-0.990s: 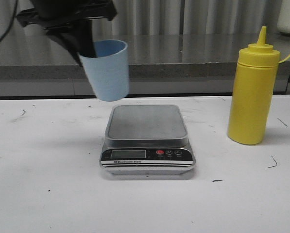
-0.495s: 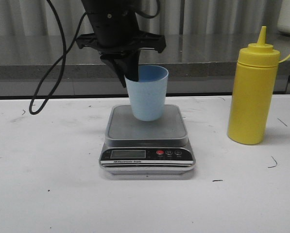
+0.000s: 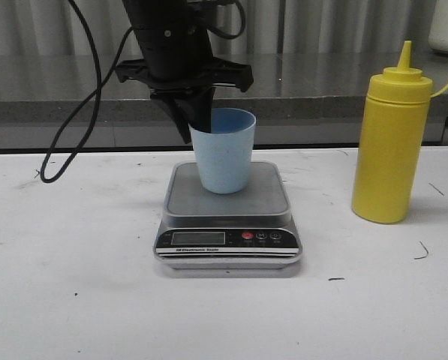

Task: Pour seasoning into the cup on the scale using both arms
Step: 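Carry the blue cup with the left gripper onto the scale and release, then raise the left gripper away from the cup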

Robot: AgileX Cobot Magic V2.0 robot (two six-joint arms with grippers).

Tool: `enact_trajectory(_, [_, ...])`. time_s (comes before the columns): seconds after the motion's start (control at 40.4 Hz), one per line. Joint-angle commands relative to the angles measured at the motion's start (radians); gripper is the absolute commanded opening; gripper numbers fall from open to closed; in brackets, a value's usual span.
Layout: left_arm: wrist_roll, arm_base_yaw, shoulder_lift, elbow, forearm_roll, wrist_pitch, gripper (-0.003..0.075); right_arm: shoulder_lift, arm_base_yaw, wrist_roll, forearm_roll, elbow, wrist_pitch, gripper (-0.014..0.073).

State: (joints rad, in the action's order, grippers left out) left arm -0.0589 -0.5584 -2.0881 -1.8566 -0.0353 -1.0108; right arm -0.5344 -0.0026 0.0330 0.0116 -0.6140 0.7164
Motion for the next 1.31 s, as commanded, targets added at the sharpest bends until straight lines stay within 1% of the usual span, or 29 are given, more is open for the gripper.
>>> enact_trajectory(0.0, [-0.010, -0.006, 0.060, -0.031, -0.013, 0.015, 0.0299, -0.011, -0.005, 0.011, -0.012, -0.026, -0.066, 0.0561])
enact_trajectory(0.025, [-0.010, -0.006, 0.065, -0.031, -0.015, 0.015, 0.0345, -0.011, -0.005, 0.011, -0.012, -0.026, -0.066, 0.0561])
enact_trajectory(0.074, [-0.010, -0.006, 0.074, -0.031, -0.017, 0.020, 0.0398, -0.011, -0.005, 0.011, -0.012, -0.026, -0.066, 0.0561])
enact_trajectory(0.099, [-0.010, -0.006, 0.081, -0.031, -0.019, 0.020, 0.0418, -0.011, -0.005, 0.011, -0.012, -0.026, -0.066, 0.0561])
enact_trajectory(0.148, [-0.010, -0.006, 0.098, -0.031, -0.027, 0.026, 0.0426, -0.011, -0.005, 0.011, -0.012, -0.026, -0.066, 0.0561])
enact_trajectory(0.272, [-0.003, -0.006, 0.165, -0.024, -0.034, 0.029, 0.0411, -0.011, -0.005, 0.011, -0.012, -0.026, -0.066, 0.0561])
enact_trajectory(0.421, [-0.003, -0.006, 0.296, 0.063, -0.034, 0.075, 0.0379, -0.011, -0.005, 0.011, -0.012, -0.026, -0.066, 0.0561])
enact_trajectory(0.52, [-0.001, -0.006, 0.413, 0.176, -0.032, 0.140, 0.0356, -0.011, -0.005, 0.011, -0.012, -0.026, -0.066, 0.0561])
enact_trajectory(0.643, [-0.001, -0.006, 0.578, 0.355, -0.030, 0.226, 0.0333, -0.011, -0.005, 0.011, -0.012, -0.026, -0.066, 0.0561])
enact_trajectory(0.792, [-0.001, -0.006, 0.777, 0.546, -0.025, 0.329, 0.0328, -0.011, -0.005, 0.011, -0.012, -0.026, -0.066, 0.0561])
enact_trajectory(0.841, [-0.001, -0.006, 0.843, 0.607, -0.018, 0.346, 0.0323, -0.011, -0.005, 0.011, -0.012, -0.026, -0.066, 0.0561])
enact_trajectory(1.064, [-0.001, -0.006, 1.133, 0.854, 0.007, 0.357, 0.0313, -0.011, -0.005, 0.011, -0.012, -0.026, -0.066, 0.0561])
enact_trajectory(1.286, [-0.001, -0.006, 1.407, 1.040, 0.009, 0.351, 0.0313, -0.011, -0.005, 0.011, -0.012, -0.026, -0.066, 0.0561])
